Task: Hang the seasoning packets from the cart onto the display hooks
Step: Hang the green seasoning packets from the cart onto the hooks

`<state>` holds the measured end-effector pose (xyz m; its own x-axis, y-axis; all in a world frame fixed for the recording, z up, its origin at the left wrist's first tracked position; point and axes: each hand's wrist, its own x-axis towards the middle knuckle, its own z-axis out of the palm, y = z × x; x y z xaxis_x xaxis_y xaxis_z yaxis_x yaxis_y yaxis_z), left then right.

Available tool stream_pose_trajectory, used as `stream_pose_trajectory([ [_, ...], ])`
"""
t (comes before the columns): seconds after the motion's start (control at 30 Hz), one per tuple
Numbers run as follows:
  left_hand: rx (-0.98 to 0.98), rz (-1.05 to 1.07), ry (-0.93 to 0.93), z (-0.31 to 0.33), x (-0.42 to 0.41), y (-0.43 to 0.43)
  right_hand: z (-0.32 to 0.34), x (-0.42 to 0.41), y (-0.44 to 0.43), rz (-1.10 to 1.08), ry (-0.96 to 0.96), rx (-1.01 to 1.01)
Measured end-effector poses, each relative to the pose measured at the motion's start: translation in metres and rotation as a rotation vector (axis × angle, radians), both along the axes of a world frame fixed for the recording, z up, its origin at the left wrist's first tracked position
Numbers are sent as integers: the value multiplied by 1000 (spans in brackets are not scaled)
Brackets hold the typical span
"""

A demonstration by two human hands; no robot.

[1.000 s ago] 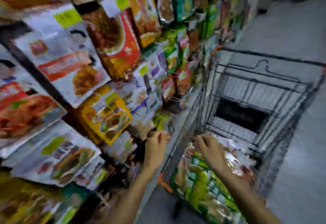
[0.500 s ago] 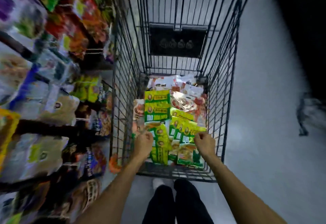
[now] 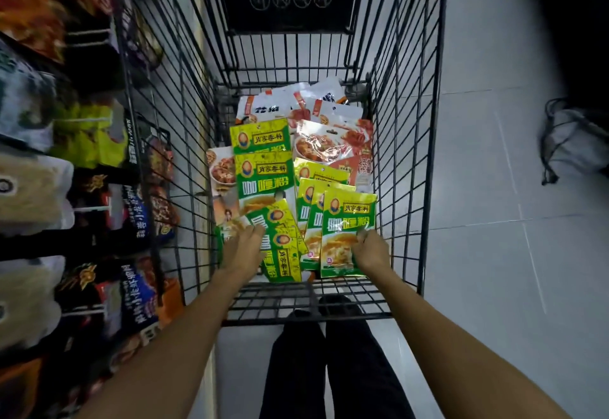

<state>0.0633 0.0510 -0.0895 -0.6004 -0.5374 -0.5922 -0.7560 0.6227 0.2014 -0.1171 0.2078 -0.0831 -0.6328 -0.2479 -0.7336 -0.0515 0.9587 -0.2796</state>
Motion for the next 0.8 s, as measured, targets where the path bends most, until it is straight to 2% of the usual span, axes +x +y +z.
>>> stream_pose_trajectory([
  [0.23, -99, 200, 135, -16, 0, -10, -14, 3, -12, -134, -23, 22],
  [0.5, -172, 4, 59, -17, 5, -16, -19, 9, -18, -129, 65, 84],
  [0.6, -57, 42, 65, -10, 3, -28, -20, 6, -21, -131, 71, 89],
  [0.7, 165, 236, 174, -1, 0, -41, -20, 3, -20, -104, 63, 89],
  [0.8, 262, 375, 261, 5, -2, -54, -18, 1, -19, -111, 53, 65],
])
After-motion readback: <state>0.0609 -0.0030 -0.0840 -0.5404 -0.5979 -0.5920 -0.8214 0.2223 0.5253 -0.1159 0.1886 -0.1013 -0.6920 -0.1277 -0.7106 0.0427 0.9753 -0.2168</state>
